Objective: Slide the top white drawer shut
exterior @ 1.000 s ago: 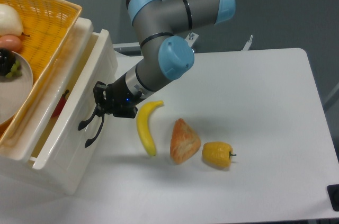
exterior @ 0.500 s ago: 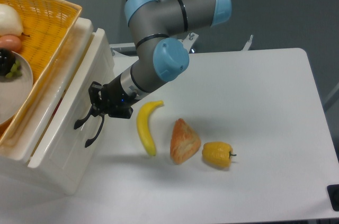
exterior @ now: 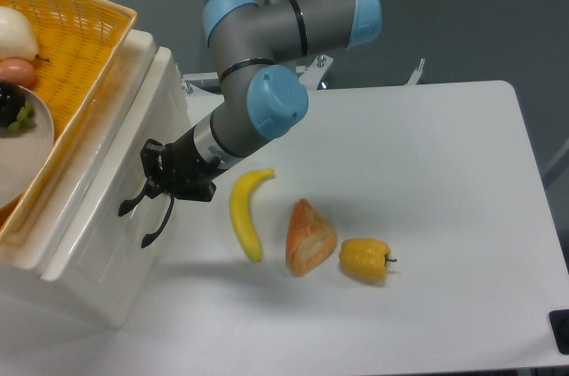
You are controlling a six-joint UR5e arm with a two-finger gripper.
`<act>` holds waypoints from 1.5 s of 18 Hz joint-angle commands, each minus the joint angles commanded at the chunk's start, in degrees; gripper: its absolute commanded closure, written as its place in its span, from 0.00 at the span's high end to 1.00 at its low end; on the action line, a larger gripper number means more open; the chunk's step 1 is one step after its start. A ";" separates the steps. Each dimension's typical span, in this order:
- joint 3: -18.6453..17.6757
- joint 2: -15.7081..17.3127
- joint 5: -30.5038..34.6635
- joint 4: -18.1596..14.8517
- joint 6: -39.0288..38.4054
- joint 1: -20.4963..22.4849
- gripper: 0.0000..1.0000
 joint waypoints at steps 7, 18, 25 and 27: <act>0.62 0.00 0.26 0.88 1.31 2.98 0.56; 2.99 -1.31 8.78 3.95 13.96 16.95 1.00; 3.08 -4.92 21.95 8.00 31.89 24.69 1.00; 3.60 -5.19 24.86 8.35 34.26 26.97 1.00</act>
